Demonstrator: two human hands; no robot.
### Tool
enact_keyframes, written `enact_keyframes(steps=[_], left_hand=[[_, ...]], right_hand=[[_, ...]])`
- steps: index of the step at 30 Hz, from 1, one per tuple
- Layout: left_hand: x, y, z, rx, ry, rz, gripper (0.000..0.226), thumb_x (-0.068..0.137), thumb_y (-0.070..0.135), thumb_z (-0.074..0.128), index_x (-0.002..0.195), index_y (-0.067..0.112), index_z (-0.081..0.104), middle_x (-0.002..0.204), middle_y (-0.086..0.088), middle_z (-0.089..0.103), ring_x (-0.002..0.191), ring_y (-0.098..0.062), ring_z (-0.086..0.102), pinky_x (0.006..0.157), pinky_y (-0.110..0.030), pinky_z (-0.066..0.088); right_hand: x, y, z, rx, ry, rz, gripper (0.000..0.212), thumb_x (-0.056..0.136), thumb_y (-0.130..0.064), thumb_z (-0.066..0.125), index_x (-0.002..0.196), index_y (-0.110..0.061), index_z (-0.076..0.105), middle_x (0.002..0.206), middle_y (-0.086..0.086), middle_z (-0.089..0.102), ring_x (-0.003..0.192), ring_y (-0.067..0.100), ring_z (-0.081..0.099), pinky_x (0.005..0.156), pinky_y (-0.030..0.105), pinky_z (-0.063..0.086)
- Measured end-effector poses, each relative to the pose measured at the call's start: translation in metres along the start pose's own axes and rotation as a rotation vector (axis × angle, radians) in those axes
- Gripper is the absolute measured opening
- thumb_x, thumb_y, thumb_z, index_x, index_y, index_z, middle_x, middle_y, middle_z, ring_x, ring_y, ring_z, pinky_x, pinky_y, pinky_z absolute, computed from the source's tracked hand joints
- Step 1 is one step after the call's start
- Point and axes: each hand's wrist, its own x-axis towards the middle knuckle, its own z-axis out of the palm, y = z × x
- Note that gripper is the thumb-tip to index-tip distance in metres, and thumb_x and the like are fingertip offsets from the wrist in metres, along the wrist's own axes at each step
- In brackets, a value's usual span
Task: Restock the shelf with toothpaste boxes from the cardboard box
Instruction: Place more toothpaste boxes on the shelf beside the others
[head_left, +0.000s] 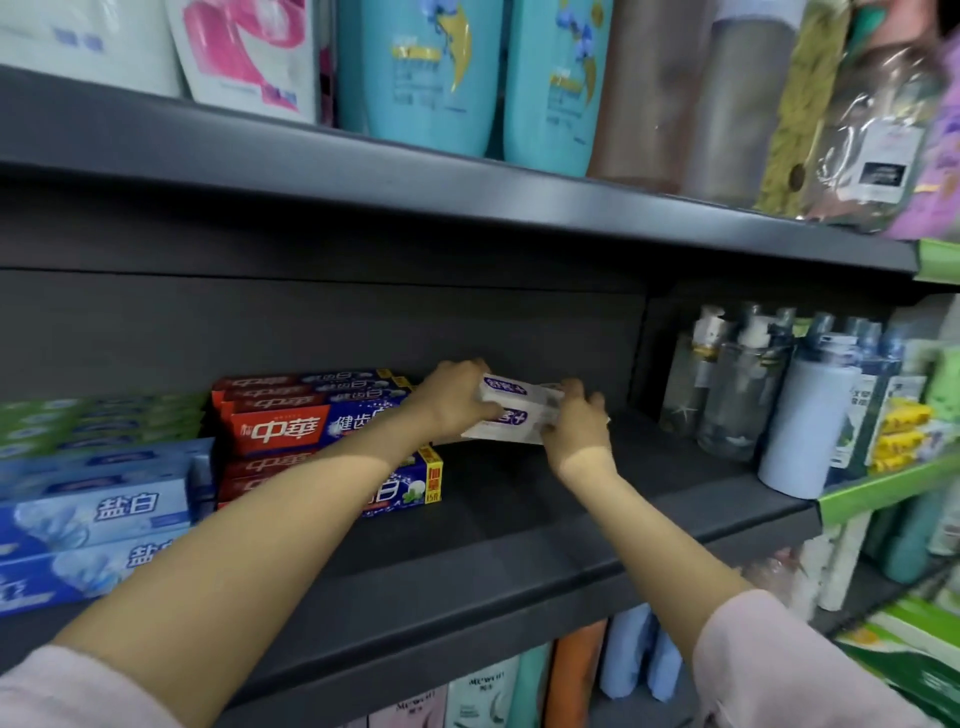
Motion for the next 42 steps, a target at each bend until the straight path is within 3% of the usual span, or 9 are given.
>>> enact_keyframes(steps=[3,6,9,13,15,21,28,35,42], left_hand=[[-0.003,-0.004,-0.005,-0.053,0.027,-0.06,0.036,0.088,0.025,0.064,0.118,0.005,0.059,0.116,-0.01,0.062,0.109,-0.024,0.057,0.091,-0.031,0.047],[-0.002,-0.008,-0.005,-0.088,0.062,-0.133,0.04,0.089,0.029,0.062,0.12,0.004,0.058,0.118,-0.011,0.062,0.104,-0.02,0.057,0.087,-0.028,0.046],[0.001,-0.007,-0.002,-0.114,0.083,-0.179,0.039,0.092,0.03,0.058,0.118,0.001,0.058,0.116,-0.011,0.062,0.098,-0.021,0.059,0.079,-0.028,0.044],[0.016,-0.007,0.0,0.05,-0.009,-0.169,0.035,0.095,0.036,0.05,0.105,0.004,0.058,0.108,-0.013,0.061,0.097,-0.025,0.057,0.077,-0.03,0.042],[0.024,-0.012,0.0,0.225,-0.085,-0.189,0.04,0.094,0.047,0.047,0.1,0.009,0.058,0.111,-0.012,0.061,0.105,-0.027,0.055,0.088,-0.035,0.042],[0.034,-0.02,-0.002,0.572,-0.229,-0.181,0.044,0.094,0.047,0.047,0.122,0.013,0.054,0.126,-0.007,0.054,0.121,-0.027,0.045,0.101,-0.041,0.031],[0.054,-0.026,0.011,0.544,-0.357,-0.207,0.052,0.092,0.048,0.047,0.131,0.012,0.048,0.126,-0.006,0.056,0.11,-0.021,0.055,0.092,-0.033,0.044],[0.05,-0.022,-0.005,0.701,-0.427,-0.267,0.051,0.094,0.047,0.045,0.133,0.013,0.046,0.132,-0.005,0.051,0.121,-0.023,0.047,0.108,-0.038,0.032],[0.039,-0.029,0.001,0.788,-0.3,-0.205,0.049,0.09,0.051,0.047,0.125,0.017,0.053,0.121,-0.004,0.058,0.111,-0.022,0.054,0.098,-0.036,0.039]], right_hand=[[-0.004,0.004,0.001,0.223,-0.134,0.108,0.052,0.093,0.0,0.045,0.142,-0.009,0.031,0.132,0.014,0.049,0.117,0.028,0.051,0.093,0.028,0.041],[-0.009,-0.004,0.004,0.752,-0.318,0.271,0.054,0.1,-0.004,0.035,0.149,-0.022,0.021,0.117,0.002,0.056,0.094,0.014,0.056,0.091,0.025,0.045],[-0.009,-0.01,0.007,0.941,-0.372,0.28,0.069,0.096,0.009,0.036,0.152,-0.018,0.006,0.138,0.008,0.048,0.12,0.022,0.051,0.105,0.034,0.039],[0.002,-0.009,0.018,0.96,-0.288,0.272,0.064,0.095,0.011,0.034,0.151,-0.009,0.01,0.142,0.011,0.043,0.129,0.026,0.046,0.109,0.032,0.037],[0.012,0.0,0.025,0.965,-0.24,0.281,0.069,0.089,0.016,0.034,0.151,-0.009,0.017,0.14,0.012,0.047,0.128,0.026,0.047,0.11,0.036,0.037],[0.024,0.017,0.034,1.034,-0.223,0.305,0.054,0.09,0.018,0.032,0.14,-0.001,0.033,0.135,0.018,0.052,0.124,0.03,0.051,0.1,0.032,0.043],[0.044,0.018,0.05,0.91,-0.208,0.365,0.074,0.088,0.015,0.032,0.152,-0.016,0.011,0.141,0.011,0.046,0.127,0.026,0.047,0.109,0.038,0.039],[0.035,0.015,0.048,0.778,-0.301,0.298,0.064,0.092,0.01,0.033,0.15,-0.013,0.019,0.146,0.01,0.04,0.132,0.025,0.042,0.112,0.035,0.034],[0.021,0.004,0.046,0.65,-0.347,0.158,0.061,0.093,0.009,0.036,0.149,-0.01,0.024,0.147,0.011,0.037,0.134,0.023,0.04,0.111,0.031,0.034]])
